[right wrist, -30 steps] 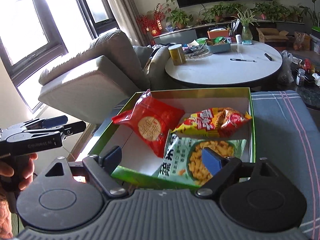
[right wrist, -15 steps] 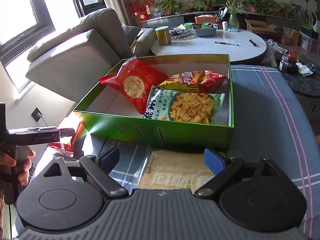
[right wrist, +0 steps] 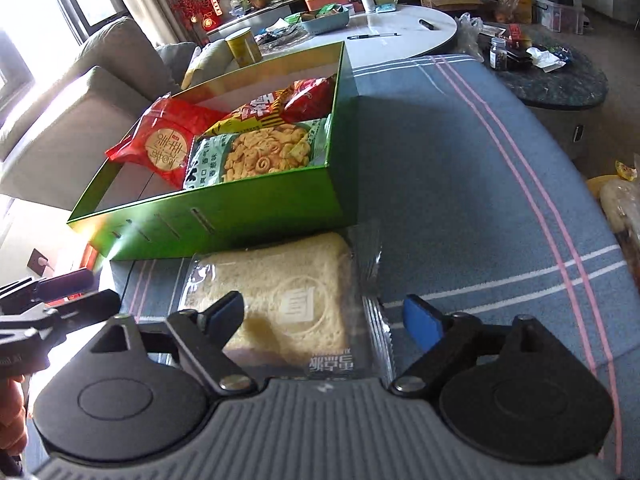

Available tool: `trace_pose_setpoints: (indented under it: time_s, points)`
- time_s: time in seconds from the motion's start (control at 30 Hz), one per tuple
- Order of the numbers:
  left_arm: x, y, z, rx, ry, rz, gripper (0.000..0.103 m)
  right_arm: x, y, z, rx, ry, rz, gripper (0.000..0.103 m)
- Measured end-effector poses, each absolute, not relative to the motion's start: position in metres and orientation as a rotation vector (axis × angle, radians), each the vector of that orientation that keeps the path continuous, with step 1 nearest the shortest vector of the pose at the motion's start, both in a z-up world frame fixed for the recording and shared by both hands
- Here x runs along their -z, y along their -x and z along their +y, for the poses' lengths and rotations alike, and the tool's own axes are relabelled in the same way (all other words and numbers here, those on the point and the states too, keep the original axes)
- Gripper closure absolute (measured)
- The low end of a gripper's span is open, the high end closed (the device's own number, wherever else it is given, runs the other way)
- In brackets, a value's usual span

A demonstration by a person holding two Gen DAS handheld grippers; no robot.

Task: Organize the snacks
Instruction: 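Reach the right tool to the bagged bread loaf and close on it, then carry the bread loaf with the right tool into the green box and release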

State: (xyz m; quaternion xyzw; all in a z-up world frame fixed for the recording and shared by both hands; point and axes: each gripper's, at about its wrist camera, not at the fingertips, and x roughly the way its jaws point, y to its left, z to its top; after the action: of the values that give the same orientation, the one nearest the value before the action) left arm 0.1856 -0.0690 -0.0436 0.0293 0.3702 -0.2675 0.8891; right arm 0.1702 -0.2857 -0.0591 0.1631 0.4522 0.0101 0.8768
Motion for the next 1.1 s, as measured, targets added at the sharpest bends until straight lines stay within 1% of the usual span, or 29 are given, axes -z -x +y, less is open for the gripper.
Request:
trace_pose_setpoints:
  time_s: [0.13, 0.33, 0.5, 0.6, 0.63, 0.67, 0.77, 0.93, 1.1]
  points:
    - [0.054, -0.183, -0.097, 0.61, -0.131, 0.795, 0.03, 0.057, -0.167, -0.293, -0.031, -0.392, 0.926, 0.023]
    - [0.064, -0.19, -0.118, 0.678, -0.111, 0.846, 0.031, 0.059, -0.165, -0.3, -0.054, -0.432, 0.929, 0.023]
    - [0.065, -0.189, -0.13, 0.665, -0.153, 0.843, 0.029, 0.058, -0.165, -0.297, -0.048, -0.427, 0.926, 0.023]
    - [0.063, -0.184, -0.129, 0.663, -0.155, 0.836, 0.031, 0.058, -0.164, -0.295, -0.045, -0.424, 0.923, 0.023]
    - [0.062, -0.181, -0.129, 0.664, -0.153, 0.83, 0.034, 0.058, -0.163, -0.295, -0.047, -0.426, 0.925, 0.023]
    - [0.06, -0.179, -0.128, 0.666, -0.15, 0.826, 0.035, 0.058, -0.163, -0.293, -0.055, -0.43, 0.928, 0.023]
    - [0.047, -0.169, -0.125, 0.639, -0.159, 0.785, 0.035, 0.051, -0.156, -0.287, -0.094, -0.44, 0.918, 0.023]
    - [0.012, -0.155, -0.11, 0.631, -0.155, 0.672, 0.035, 0.02, -0.143, -0.276, -0.137, -0.433, 0.826, 0.023]
    - [-0.013, -0.161, -0.096, 0.575, -0.163, 0.604, 0.035, -0.007, -0.148, -0.267, -0.189, -0.453, 0.753, 0.023]
